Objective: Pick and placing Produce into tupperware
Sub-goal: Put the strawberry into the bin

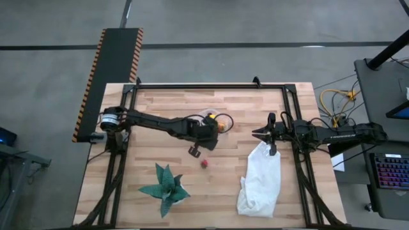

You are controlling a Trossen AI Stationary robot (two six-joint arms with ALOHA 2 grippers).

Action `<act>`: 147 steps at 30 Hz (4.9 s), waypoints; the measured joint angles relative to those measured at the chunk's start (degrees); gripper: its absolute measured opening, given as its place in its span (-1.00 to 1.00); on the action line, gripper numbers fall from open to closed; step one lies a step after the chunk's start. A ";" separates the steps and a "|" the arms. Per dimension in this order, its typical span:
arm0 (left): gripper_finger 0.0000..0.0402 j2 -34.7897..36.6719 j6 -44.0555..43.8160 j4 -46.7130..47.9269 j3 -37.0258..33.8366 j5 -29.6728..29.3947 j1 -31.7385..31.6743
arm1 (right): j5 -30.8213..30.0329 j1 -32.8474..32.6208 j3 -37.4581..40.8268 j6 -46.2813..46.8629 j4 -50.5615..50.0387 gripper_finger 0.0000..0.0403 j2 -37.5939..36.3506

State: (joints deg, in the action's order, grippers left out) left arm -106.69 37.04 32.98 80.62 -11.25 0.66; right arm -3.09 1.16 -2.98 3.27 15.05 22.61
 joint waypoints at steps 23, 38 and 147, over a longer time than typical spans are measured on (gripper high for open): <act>-1.00 -0.11 -3.91 -0.31 -2.04 5.77 -11.38 | 0.00 -0.01 0.00 -0.26 -0.02 -0.71 0.00; -1.00 -0.17 -4.35 -1.23 -4.97 5.58 -11.58 | 0.02 0.01 0.00 -0.01 -0.29 -0.71 0.00; -0.50 -7.26 7.32 -0.61 -1.53 8.96 13.16 | 0.04 -0.01 0.33 3.37 -1.55 -0.71 0.04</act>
State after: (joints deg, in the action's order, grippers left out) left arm -113.95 44.36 32.37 79.09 -2.28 13.82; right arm -3.05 1.15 -2.66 6.63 13.50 22.65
